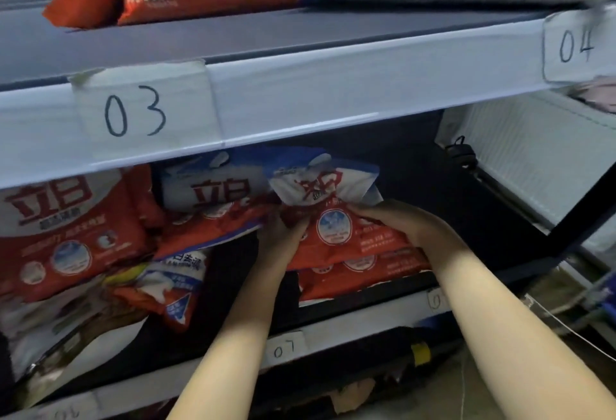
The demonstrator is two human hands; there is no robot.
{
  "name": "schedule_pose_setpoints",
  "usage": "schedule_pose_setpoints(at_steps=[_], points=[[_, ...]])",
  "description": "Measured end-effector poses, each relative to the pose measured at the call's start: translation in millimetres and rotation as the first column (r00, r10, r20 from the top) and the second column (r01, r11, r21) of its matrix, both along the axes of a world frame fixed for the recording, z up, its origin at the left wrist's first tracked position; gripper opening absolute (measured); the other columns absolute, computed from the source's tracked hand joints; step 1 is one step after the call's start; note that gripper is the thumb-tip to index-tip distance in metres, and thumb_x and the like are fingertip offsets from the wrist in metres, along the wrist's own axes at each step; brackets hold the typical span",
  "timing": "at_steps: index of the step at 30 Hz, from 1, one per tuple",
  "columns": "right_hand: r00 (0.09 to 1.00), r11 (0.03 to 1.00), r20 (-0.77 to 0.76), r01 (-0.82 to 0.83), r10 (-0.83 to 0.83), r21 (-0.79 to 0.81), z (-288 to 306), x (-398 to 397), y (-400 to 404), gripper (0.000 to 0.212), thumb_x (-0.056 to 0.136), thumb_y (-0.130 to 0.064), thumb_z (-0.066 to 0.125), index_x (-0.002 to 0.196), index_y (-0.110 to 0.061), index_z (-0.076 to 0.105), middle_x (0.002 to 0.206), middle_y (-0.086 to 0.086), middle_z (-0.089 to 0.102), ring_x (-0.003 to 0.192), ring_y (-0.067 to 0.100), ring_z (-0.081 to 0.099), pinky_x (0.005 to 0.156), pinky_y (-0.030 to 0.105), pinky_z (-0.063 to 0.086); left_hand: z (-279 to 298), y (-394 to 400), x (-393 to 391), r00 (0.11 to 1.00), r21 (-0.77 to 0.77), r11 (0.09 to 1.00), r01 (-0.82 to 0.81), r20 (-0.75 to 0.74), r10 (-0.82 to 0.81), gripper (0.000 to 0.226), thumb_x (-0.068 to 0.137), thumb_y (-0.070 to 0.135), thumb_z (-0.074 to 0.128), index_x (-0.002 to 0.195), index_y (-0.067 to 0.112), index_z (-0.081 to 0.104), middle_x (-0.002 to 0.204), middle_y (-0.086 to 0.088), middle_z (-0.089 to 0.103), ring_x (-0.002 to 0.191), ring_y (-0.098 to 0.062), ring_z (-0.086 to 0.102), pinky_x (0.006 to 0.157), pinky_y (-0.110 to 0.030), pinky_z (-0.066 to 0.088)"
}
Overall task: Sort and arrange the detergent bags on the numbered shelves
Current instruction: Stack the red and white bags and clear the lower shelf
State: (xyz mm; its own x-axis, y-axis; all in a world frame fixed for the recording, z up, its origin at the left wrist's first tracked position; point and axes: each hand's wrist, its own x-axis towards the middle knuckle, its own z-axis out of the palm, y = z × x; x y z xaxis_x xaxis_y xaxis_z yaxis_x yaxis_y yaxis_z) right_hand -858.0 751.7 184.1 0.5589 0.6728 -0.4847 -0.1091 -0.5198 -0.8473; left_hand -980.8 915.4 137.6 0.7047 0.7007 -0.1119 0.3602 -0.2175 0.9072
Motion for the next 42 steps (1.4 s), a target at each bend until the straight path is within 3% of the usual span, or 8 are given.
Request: schedule_pose_setpoints(at_steps=[3, 11, 17, 21, 24, 31, 34, 42], points=[[0.994, 0.982, -0.084, -0.055, 0.071, 0.180, 2.8, -15.1, -18.5, 0.056, 0.071, -0.043, 0.071, 0.117, -0.012, 0.062, 0.107, 0.014, 0.070, 0.101, 0.031, 0.067, 0.094, 0.044, 0.050, 14.1, -21.9, -10.1, 0.987, -0.060, 0.996, -0.060, 0.144, 0.068, 0.045, 0.088, 0.039, 0.061, 0.123, 0.013, 0.048, 0.085, -0.001, 0.062, 0.071, -0.013, 0.062, 0.064, -0.019, 0.052], [0.842, 0.943, 0.438, 0.225, -0.315, 0.247, -14.2, -89.4, -90.1, 0.016, 0.089, -0.032, 0.061, 0.094, -0.016, 0.063, 0.099, 0.006, 0.070, 0.085, 0.016, 0.066, 0.076, 0.030, 0.053, 48.7, -93.8, -56.8, 0.949, -0.151, 0.988, -0.012, 0.311, 0.059, 0.004, 0.093, 0.033, 0.056, 0.091, 0.030, 0.056, 0.102, -0.001, 0.067, 0.095, -0.022, 0.064, 0.090, -0.043, 0.052], [0.704, 0.864, 0.513, 0.314, -0.490, 0.394, 14.1, -146.9, -182.0, 0.007, 0.092, -0.027, 0.056, 0.087, -0.030, 0.057, 0.084, -0.006, 0.065, 0.076, 0.004, 0.063, 0.068, 0.023, 0.051, 68.0, -160.1, -107.3, 0.932, -0.148, 0.986, 0.082, 0.361, -0.023, 0.031, 0.087, 0.050, 0.059, 0.080, 0.022, 0.068, 0.080, -0.007, 0.073, 0.076, -0.029, 0.071, 0.078, -0.055, 0.055], [0.662, 0.795, 0.486, 0.295, -0.570, 0.530, 63.4, -163.8, -222.7, 0.016, 0.088, -0.023, 0.060, 0.079, -0.036, 0.056, 0.075, -0.014, 0.071, 0.066, 0.001, 0.067, 0.064, 0.020, 0.053, 124.9, -192.5, -125.7, 0.855, 0.101, 0.991, 0.088, 0.502, -0.128, 0.029, 0.086, 0.045, 0.055, 0.072, 0.022, 0.066, 0.068, 0.006, 0.071, 0.068, -0.014, 0.068, 0.065, -0.033, 0.054], [0.639, 0.722, 0.443, 0.266, -0.628, 0.639, 106.1, -164.6, -233.6, 0.016, 0.086, -0.019, 0.061, 0.071, -0.022, 0.060, 0.061, -0.015, 0.070, 0.049, -0.004, 0.062, 0.047, 0.010, 0.047, 175.0, -199.0, -129.7, 0.771, 0.229, 0.971, 0.071, 0.605, -0.199, 0.039, 0.085, 0.052, 0.058, 0.069, 0.018, 0.067, 0.073, 0.003, 0.073, 0.075, -0.018, 0.069, 0.070, -0.043, 0.054], [0.483, 0.726, 0.599, 0.122, -0.639, 0.677, 203.3, -131.5, -206.1, 0.024, 0.089, -0.036, 0.060, 0.084, -0.014, 0.065, 0.075, -0.003, 0.072, 0.066, 0.008, 0.069, 0.065, 0.028, 0.055, 283.8, -162.5, -90.4, 0.617, 0.372, 0.926, 0.062, 0.715, -0.329, 0.017, 0.093, 0.034, 0.057, 0.085, 0.023, 0.067, 0.085, 0.005, 0.070, 0.084, -0.010, 0.068, 0.074, -0.030, 0.055], [0.408, 0.734, 0.651, 0.075, -0.640, 0.675, 245.2, -108.5, -174.2, 0.025, 0.091, -0.037, 0.057, 0.084, -0.014, 0.064, 0.075, -0.006, 0.067, 0.058, 0.000, 0.064, 0.056, 0.015, 0.050, 327.2, -125.2, -61.2, 0.634, 0.416, 0.910, 0.009, 0.701, -0.327, 0.014, 0.093, 0.030, 0.058, 0.091, 0.018, 0.065, 0.079, 0.009, 0.066, 0.066, 0.003, 0.061, 0.063, -0.018, 0.049], [0.300, 0.641, 0.604, 0.031, -0.738, 0.767, 346.9, -30.6, -47.0, 0.036, 0.084, -0.035, 0.062, 0.099, -0.002, 0.070, 0.083, 0.005, 0.061, 0.080, 0.010, 0.055, 0.067, 0.029, 0.041, 441.7, -3.7, 26.2, 0.775, 0.554, 0.792, -0.258, 0.608, -0.172, 0.041, 0.076, 0.040, 0.060, 0.101, 0.009, 0.066, 0.103, -0.010, 0.069, 0.094, -0.024, 0.065, 0.081, -0.034, 0.050]])
